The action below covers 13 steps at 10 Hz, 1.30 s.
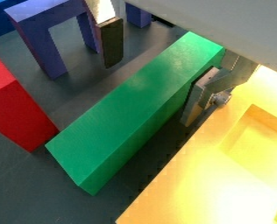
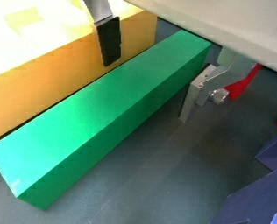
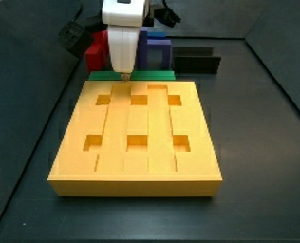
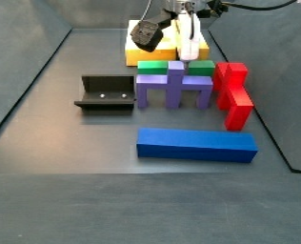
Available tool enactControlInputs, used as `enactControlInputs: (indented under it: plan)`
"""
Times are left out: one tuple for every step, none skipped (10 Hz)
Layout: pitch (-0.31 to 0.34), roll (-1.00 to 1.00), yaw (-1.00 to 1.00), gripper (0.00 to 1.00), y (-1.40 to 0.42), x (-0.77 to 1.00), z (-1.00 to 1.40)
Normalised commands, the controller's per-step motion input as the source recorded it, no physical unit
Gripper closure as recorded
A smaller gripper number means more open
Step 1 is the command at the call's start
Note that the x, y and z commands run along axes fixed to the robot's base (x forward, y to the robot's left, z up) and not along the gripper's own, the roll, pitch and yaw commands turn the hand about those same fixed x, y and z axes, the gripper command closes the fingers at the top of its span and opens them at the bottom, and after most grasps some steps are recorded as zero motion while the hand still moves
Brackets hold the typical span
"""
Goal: Pick up the green object. Move up. Move to above the board. Insert the green object.
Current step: Pick up the green object.
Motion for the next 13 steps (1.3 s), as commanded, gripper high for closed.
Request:
enactControlInputs:
  plan:
    - [0.0, 0.0, 0.0, 1.0, 0.0, 0.0, 0.0]
    - [0.0, 0.0, 0.0, 1.0, 0.0, 0.0, 0.0]
    - [0.0, 0.0, 0.0, 1.0, 0.0, 0.0, 0.0]
    - [0.0, 0.0, 0.0, 1.0, 0.0, 0.0, 0.0]
    - [0.0, 0.0, 0.0, 1.0, 0.0, 0.0, 0.0]
    - [0.0, 0.0, 0.0, 1.0, 0.0, 0.0, 0.0]
    - [0.0, 0.0, 0.0, 1.0, 0.0, 0.0, 0.0]
    - [0.0, 0.0, 0.0, 1.0, 0.0, 0.0, 0.0]
    - [0.0, 0.0, 0.0, 1.0, 0.0, 0.0, 0.0]
    - [0.0, 0.0, 0.0, 1.0, 0.0, 0.0, 0.0]
    - [0.0, 0.0, 0.0, 1.0, 0.0, 0.0, 0.0]
    - [0.0, 0.0, 0.0, 1.0, 0.0, 0.0, 0.0]
    - [0.0, 0.0, 0.0, 1.0, 0.0, 0.0, 0.0]
